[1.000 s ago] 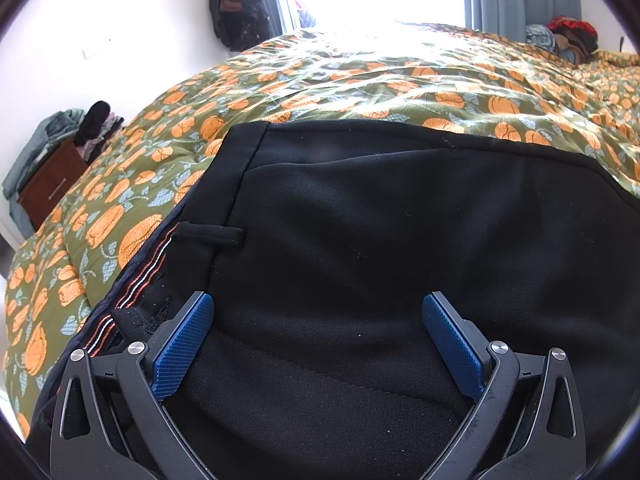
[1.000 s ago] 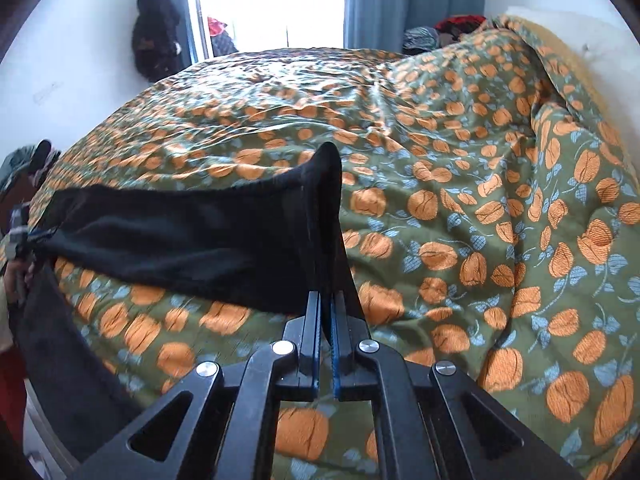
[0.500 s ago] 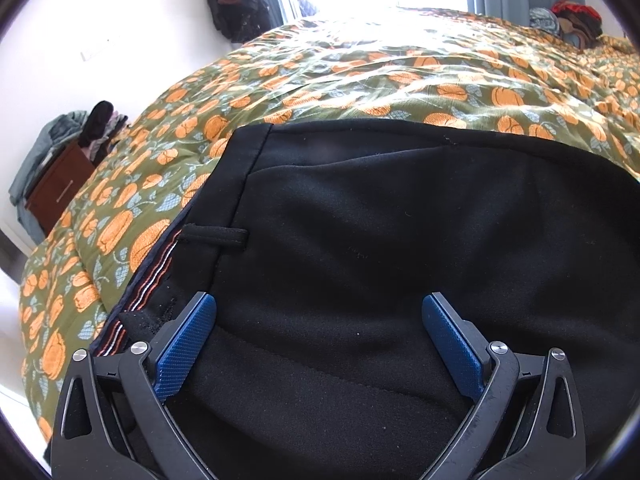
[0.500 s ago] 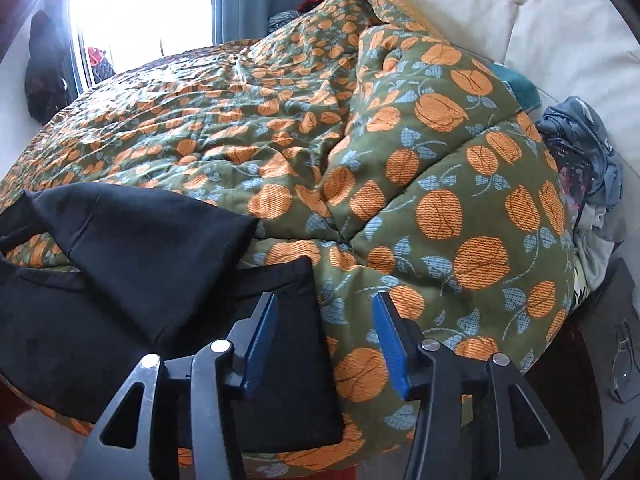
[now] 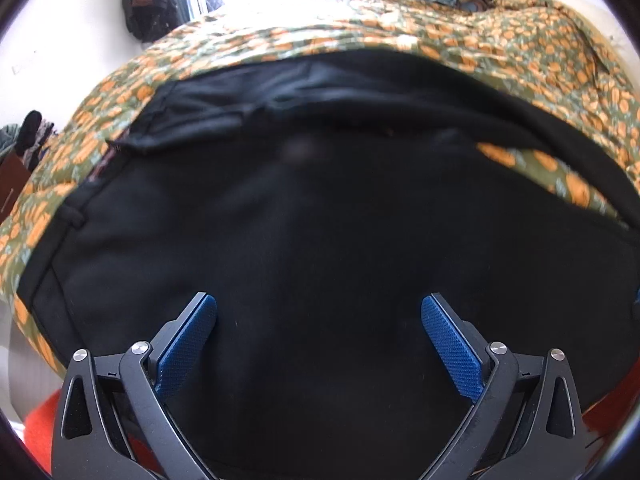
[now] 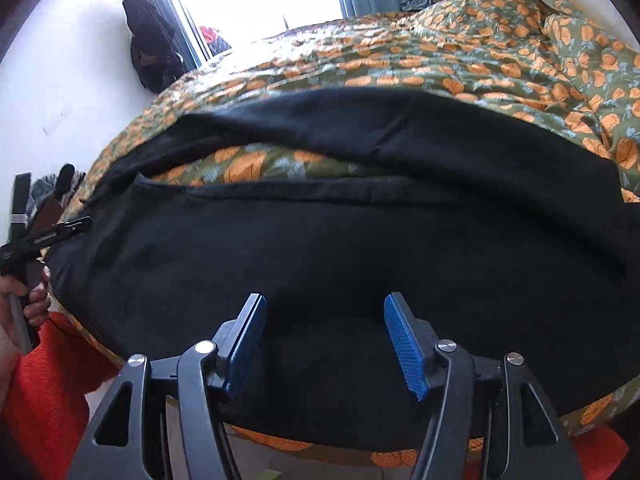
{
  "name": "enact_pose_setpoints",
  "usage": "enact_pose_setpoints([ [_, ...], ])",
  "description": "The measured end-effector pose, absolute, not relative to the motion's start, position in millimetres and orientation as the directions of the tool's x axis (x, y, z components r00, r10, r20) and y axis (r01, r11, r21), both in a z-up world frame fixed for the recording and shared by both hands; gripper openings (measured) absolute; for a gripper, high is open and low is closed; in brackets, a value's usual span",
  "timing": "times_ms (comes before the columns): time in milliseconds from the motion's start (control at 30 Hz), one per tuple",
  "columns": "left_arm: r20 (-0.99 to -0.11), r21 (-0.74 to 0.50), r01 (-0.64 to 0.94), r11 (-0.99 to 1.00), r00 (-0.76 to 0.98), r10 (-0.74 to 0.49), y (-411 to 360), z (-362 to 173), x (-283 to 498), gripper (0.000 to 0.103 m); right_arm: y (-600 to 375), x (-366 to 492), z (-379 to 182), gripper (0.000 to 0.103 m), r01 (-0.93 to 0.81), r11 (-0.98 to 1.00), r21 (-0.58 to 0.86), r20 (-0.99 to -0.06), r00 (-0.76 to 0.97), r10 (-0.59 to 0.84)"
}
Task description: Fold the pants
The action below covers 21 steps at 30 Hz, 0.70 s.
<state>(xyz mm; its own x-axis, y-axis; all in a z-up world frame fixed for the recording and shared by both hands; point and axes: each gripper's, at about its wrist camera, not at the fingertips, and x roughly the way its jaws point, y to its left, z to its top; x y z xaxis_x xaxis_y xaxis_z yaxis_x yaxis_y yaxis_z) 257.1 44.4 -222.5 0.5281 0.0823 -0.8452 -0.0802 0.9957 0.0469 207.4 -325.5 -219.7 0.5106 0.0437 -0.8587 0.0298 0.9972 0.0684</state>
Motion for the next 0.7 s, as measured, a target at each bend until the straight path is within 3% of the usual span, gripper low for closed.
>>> enact_pose_setpoints([
  [67,-0.825,0.019,-0.080,0.997,0.562,0.061,47,-226,253,0.103,-328,203,-221,0.070,0.017,0.996,0.088,-0.848,0.525,0.066],
  [367,-0.821,0.011,-0.064,0.998,0.569,0.046,51,-229,259,0.102,-326,195,-218,0.072,0.005,0.997,0.074,-0.827,0.559,0.059],
  [500,-0.816,0.016,-0.072,0.997,0.575,0.055,50,-230,256,0.103,-359,184,-203,0.072,0.111,0.971,0.211,-0.788,0.608,0.102],
  [633,-0.808,0.024,-0.081,0.996,0.585,0.067,47,-232,254,0.103,-398,168,-187,0.072,0.290,0.916,0.278,-0.755,0.655,0.022],
  [700,-0.809,0.026,-0.087,0.996,0.583,0.072,47,-232,254,0.103,-407,168,-183,0.072,0.270,0.871,0.410,-0.712,0.692,0.121],
])
